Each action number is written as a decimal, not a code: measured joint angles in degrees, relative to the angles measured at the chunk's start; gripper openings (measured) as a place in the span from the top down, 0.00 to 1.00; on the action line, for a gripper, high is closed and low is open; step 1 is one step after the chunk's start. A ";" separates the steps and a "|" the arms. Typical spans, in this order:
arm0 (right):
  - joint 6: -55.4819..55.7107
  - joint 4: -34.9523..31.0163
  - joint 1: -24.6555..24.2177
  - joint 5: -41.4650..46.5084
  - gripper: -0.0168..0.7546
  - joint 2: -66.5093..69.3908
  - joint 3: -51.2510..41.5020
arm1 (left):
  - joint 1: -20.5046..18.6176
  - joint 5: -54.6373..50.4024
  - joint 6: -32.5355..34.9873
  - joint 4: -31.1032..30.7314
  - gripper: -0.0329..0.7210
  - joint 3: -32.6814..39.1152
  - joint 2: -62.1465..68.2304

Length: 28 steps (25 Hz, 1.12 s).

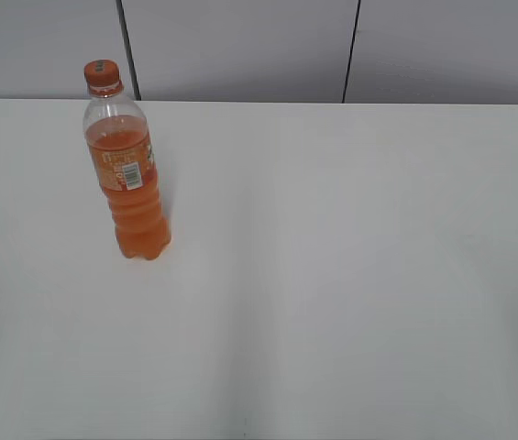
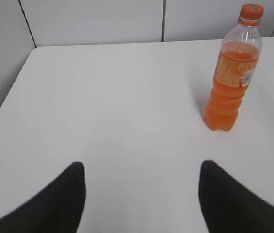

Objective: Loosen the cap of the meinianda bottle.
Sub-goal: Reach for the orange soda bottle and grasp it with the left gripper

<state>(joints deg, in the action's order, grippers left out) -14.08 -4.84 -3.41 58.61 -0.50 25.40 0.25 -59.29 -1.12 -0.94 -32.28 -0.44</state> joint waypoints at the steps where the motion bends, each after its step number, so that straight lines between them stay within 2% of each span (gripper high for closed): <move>1: 0.00 0.00 0.00 0.00 0.32 0.00 0.00 | 0.00 0.00 0.00 0.00 0.36 0.00 0.00; 11: 0.00 0.00 0.00 0.00 0.32 0.00 0.00 | 0.00 2.00 0.00 0.42 0.37 -0.69 0.60; 17: 0.00 0.00 0.00 0.00 0.32 0.00 0.00 | 0.00 17.81 0.00 -1.84 0.39 0.04 3.44; 25: 0.00 0.00 0.00 0.00 0.32 0.00 0.00 | 0.00 44.74 0.00 -3.36 0.40 8.69 16.24; 28: 0.00 0.00 0.00 0.00 0.32 0.00 0.00 | 0.00 51.22 0.00 -3.36 0.40 9.97 21.92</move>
<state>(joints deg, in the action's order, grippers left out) -14.08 -4.84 -3.41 58.61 -0.50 25.40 0.25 -8.07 -1.12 -4.30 -22.31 21.48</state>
